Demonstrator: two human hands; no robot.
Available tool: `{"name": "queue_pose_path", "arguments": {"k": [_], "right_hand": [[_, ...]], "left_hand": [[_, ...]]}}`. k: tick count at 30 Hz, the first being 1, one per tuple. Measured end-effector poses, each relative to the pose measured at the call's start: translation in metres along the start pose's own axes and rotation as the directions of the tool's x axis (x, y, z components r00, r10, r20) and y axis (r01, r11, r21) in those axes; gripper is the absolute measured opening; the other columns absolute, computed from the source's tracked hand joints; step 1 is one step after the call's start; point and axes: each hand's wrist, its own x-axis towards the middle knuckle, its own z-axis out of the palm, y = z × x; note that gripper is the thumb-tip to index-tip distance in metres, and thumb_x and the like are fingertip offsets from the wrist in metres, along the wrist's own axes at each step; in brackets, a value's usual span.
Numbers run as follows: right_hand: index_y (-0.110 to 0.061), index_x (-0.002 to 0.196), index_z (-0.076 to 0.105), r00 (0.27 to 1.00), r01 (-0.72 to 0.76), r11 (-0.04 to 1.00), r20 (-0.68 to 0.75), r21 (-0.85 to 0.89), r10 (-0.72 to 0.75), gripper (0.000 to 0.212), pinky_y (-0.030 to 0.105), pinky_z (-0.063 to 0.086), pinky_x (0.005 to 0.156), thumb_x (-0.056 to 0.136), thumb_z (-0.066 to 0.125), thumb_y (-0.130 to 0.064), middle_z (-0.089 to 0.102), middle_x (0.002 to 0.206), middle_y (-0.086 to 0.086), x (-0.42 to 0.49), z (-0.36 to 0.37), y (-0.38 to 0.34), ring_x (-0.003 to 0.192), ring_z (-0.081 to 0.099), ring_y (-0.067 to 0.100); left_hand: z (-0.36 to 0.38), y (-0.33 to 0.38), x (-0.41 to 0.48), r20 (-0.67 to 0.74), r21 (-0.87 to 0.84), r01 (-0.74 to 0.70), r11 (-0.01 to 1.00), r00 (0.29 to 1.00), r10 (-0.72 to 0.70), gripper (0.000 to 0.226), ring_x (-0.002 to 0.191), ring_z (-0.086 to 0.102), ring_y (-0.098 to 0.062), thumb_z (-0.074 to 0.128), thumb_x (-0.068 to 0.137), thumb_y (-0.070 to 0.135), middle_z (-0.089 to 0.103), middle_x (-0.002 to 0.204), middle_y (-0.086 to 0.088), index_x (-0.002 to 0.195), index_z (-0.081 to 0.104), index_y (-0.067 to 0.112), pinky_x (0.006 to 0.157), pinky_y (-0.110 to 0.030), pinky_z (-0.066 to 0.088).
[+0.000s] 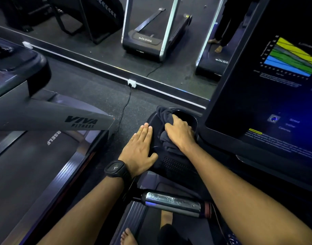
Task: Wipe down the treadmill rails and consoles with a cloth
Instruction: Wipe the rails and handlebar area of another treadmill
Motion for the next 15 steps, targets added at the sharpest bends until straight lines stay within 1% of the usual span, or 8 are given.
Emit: {"name": "queue_pose_path", "arguments": {"k": [1,4,5,6,9,12,14,15], "right_hand": [[-0.015,0.128,0.053,1.000,-0.026,1.000,-0.006,0.015,0.026,0.036,0.046,0.042,0.096,0.096,0.042,-0.026,0.060,0.132,0.019,0.004,-0.002,-0.002,0.120,0.055,0.043],[-0.010,0.137,0.047,0.982,-0.182,0.974,-0.021,0.136,0.187,0.042,0.044,0.042,0.100,0.098,0.042,-0.026,0.057,0.139,0.019,0.020,-0.001,-0.013,0.125,0.054,0.042],[-0.010,0.137,0.046,0.981,-0.188,0.972,-0.015,0.138,0.192,0.043,0.044,0.042,0.100,0.098,0.043,-0.026,0.057,0.139,0.018,0.021,0.000,-0.015,0.125,0.054,0.041],[-0.012,0.137,0.046,0.986,-0.165,0.980,0.006,0.110,0.166,0.043,0.045,0.042,0.101,0.097,0.044,-0.027,0.057,0.138,0.018,0.020,0.001,-0.014,0.125,0.055,0.041],[-0.018,0.137,0.047,0.995,-0.039,0.997,0.092,-0.060,0.044,0.044,0.043,0.043,0.098,0.094,0.048,-0.024,0.058,0.136,0.016,0.011,-0.003,-0.007,0.124,0.055,0.040],[-0.022,0.140,0.051,0.989,0.070,0.970,0.141,-0.233,-0.037,0.045,0.039,0.045,0.093,0.095,0.049,-0.019,0.059,0.137,0.013,0.006,-0.010,0.002,0.124,0.056,0.038],[-0.020,0.137,0.055,0.983,0.149,0.904,0.161,-0.401,-0.091,0.041,0.041,0.045,0.095,0.096,0.050,-0.017,0.059,0.136,0.011,0.000,-0.012,0.003,0.124,0.055,0.037],[-0.020,0.135,0.056,0.979,0.187,0.841,0.163,-0.507,-0.119,0.038,0.043,0.044,0.097,0.097,0.052,-0.017,0.059,0.135,0.010,-0.004,-0.012,0.004,0.124,0.054,0.037]], "left_hand": [[0.000,0.000,0.000,-0.003,0.004,0.000,1.000,1.000,0.000,0.091,0.153,-0.009,-0.017,0.036,0.085,0.046,-0.009,0.167,-0.009,0.159,-0.002,0.009,0.126,-0.036,0.004],[0.000,0.000,-0.005,-0.008,0.013,0.001,1.000,1.000,-0.001,0.090,0.154,-0.007,-0.017,0.034,0.085,0.046,-0.007,0.167,-0.009,0.159,-0.001,0.009,0.126,-0.035,0.003],[0.000,0.000,-0.006,-0.010,0.012,0.003,1.000,1.000,-0.002,0.089,0.154,-0.007,-0.017,0.034,0.085,0.046,-0.007,0.167,-0.009,0.159,-0.001,0.009,0.126,-0.035,0.003],[0.000,0.000,-0.007,-0.011,0.009,0.002,1.000,1.000,-0.002,0.089,0.154,-0.006,-0.017,0.034,0.086,0.046,-0.006,0.167,-0.009,0.159,0.000,0.009,0.126,-0.035,0.003],[-0.002,-0.001,-0.006,-0.024,0.007,-0.002,1.000,1.000,0.003,0.086,0.154,-0.004,-0.017,0.040,0.090,0.043,-0.004,0.167,-0.009,0.159,0.002,0.008,0.126,-0.035,0.005],[-0.002,-0.001,-0.007,-0.019,0.007,-0.007,1.000,1.000,0.007,0.085,0.154,-0.003,-0.018,0.044,0.091,0.040,-0.002,0.167,-0.010,0.159,0.003,0.008,0.125,-0.034,0.005],[-0.002,0.000,-0.009,-0.012,0.017,-0.007,1.000,1.000,0.007,0.085,0.154,-0.002,-0.019,0.044,0.092,0.041,-0.002,0.167,-0.010,0.159,0.004,0.007,0.126,-0.035,0.006],[-0.002,0.000,-0.009,-0.008,0.021,-0.007,1.000,1.000,0.008,0.085,0.154,-0.002,-0.019,0.044,0.092,0.041,-0.002,0.167,-0.010,0.159,0.004,0.007,0.126,-0.036,0.006]]}}
